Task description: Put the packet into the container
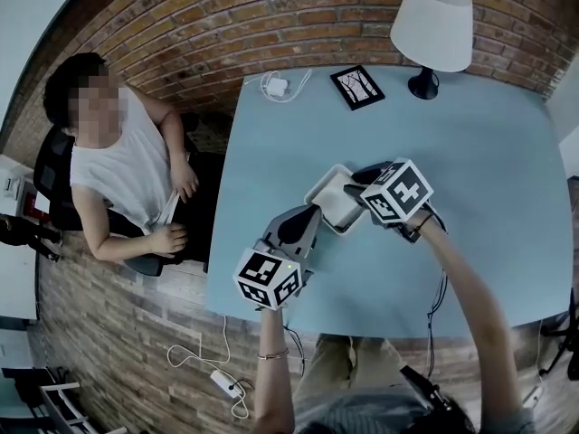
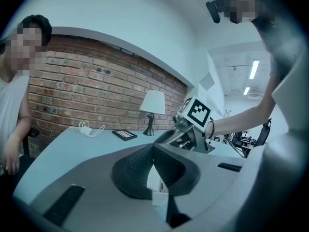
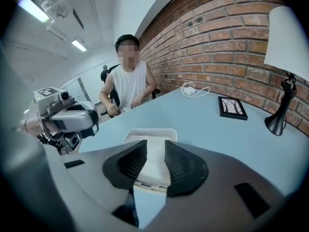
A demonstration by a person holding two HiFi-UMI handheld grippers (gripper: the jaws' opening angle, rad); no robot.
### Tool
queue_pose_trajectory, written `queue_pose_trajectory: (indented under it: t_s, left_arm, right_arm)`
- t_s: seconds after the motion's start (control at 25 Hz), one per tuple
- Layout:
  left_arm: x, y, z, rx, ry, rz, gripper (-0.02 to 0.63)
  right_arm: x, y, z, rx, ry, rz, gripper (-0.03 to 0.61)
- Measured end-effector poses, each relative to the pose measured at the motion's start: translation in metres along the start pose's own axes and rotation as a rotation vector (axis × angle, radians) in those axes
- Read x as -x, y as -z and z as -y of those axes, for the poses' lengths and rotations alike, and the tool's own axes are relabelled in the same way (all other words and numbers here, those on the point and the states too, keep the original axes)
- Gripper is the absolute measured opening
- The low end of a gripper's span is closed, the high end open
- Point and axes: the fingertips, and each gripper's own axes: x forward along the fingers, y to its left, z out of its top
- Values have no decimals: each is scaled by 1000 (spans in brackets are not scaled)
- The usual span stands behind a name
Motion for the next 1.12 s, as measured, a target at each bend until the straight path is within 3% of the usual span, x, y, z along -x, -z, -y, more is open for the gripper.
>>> queue_pose_trajectory:
  t_s: [0.24, 0.44, 0.6, 1.12]
  left_arm:
    - [7, -21, 11, -36, 20, 31, 8]
    - [18, -37, 32, -83, 44, 34, 8]
    - [27, -46, 52, -123, 84, 45, 8]
    - [42, -51, 100, -168, 183, 62, 8]
  right_arm:
    - [32, -23, -18, -106, -20, 179, 97]
    - [73, -31, -49, -95, -32, 306, 89]
    - [108, -36, -68, -111, -13, 424, 35]
    - [160, -17, -108, -44, 48, 560, 12]
